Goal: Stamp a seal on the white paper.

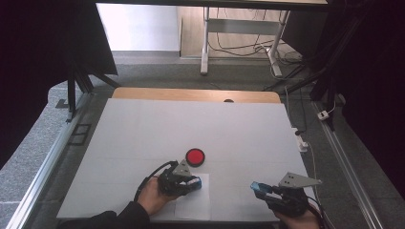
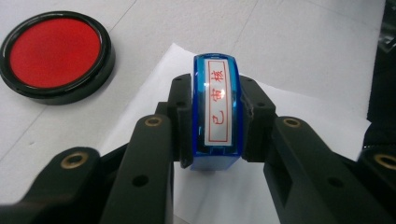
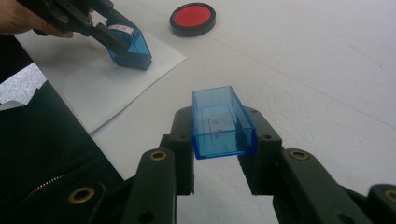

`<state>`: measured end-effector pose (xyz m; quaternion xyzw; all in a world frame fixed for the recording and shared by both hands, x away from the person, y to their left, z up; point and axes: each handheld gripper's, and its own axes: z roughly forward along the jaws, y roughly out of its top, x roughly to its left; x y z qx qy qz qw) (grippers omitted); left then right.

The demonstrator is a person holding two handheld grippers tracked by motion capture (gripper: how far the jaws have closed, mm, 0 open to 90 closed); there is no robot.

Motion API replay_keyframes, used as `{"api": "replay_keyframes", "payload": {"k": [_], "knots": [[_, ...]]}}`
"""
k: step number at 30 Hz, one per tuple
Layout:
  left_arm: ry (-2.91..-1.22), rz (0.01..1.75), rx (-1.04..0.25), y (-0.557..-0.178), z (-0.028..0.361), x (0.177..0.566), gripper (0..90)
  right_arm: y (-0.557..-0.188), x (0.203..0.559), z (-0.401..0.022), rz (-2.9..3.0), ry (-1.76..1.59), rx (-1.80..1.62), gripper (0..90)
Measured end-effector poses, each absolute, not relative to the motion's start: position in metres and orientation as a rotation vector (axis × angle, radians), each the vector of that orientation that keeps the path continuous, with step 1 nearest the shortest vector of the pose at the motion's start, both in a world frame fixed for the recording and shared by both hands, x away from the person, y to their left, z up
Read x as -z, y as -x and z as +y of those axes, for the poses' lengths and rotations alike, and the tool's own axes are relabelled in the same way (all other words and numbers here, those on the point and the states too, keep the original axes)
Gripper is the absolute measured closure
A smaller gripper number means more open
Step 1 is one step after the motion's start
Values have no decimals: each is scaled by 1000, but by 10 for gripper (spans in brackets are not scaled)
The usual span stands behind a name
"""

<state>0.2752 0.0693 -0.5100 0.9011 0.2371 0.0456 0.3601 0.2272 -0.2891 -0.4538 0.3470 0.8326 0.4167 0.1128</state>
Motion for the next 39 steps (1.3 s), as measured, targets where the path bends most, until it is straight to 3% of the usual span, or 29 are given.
{"api": "replay_keyframes", "payload": {"k": [7,26,39], "knots": [[-2291,643,-56,-281,73,512,700,-227,454,-289,2443,-1019,-1221,683],[-2356,613,-159,-271,65,508,701,-227,454,-289,2445,-1023,-1214,683],[-2307,653,-63,-280,71,511,700,-227,454,-288,2447,-1021,-1212,683]]}}
